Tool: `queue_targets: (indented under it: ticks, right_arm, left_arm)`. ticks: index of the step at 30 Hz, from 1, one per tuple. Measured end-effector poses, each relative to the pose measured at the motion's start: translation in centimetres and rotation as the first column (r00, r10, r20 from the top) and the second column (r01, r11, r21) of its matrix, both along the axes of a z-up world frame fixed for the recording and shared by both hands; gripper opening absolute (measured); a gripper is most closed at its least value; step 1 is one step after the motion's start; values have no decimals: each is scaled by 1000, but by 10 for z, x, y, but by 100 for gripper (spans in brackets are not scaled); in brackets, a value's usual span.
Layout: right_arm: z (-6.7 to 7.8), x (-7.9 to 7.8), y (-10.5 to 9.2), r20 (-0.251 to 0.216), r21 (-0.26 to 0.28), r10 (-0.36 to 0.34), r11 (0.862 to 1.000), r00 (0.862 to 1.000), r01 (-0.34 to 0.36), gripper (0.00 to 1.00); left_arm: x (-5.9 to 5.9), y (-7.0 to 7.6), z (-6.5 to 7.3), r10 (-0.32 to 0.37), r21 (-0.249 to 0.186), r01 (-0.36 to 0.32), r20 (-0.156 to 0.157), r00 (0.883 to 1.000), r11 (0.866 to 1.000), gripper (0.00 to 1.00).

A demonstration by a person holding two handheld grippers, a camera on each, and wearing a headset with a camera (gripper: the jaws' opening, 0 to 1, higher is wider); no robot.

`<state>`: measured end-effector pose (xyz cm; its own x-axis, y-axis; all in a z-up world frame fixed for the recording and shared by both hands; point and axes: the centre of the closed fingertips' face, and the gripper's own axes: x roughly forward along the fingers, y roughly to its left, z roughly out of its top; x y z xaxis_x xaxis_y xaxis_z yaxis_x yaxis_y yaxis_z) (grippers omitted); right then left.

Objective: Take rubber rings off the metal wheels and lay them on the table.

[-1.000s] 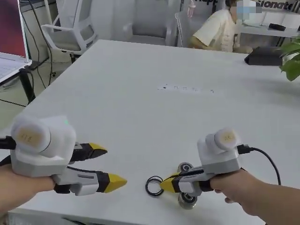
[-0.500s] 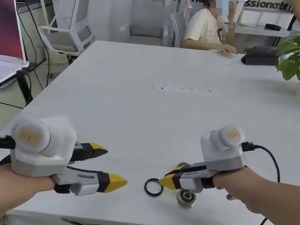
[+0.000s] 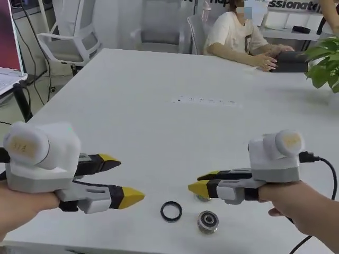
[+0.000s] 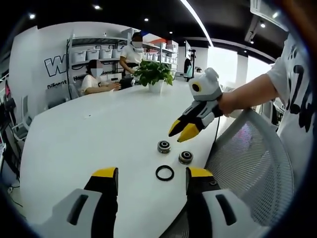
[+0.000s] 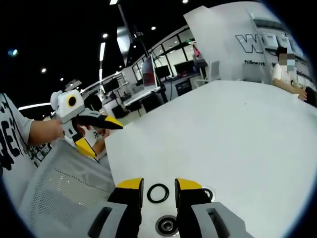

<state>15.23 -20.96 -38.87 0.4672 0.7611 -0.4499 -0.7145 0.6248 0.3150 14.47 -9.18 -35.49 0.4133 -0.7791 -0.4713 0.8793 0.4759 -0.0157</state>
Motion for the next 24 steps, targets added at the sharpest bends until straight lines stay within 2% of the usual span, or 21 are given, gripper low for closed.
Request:
queue_targets:
  ticks: [4,10,14,19,24]
  right_arm:
    - [14,1,-12,49,-9,-14,1000,999,14,27]
    - [32,0,-28,95,11,-48,999,994,47,34]
    - [38,-3,-41,130,-1,-62,998,990,63,40]
    - [43,-9,-54,150,-5,-77,997,986,78,51]
    - [42,-18,-63,185,-64,-49,996,981,62,56]
  left_arm:
    - [0,-2,5,0,-4,0,5,1000,1000,52]
    - [1,-8,17,-3,-21,3,21,1000,1000,54]
    - [2,-12,21,-5,-26,6,30,1000,1000,55]
    - [1,-17,23,-11,-29,12,31,999,1000,56]
    - [-1,-20,23,-15,-28,16,30,999,999,58]
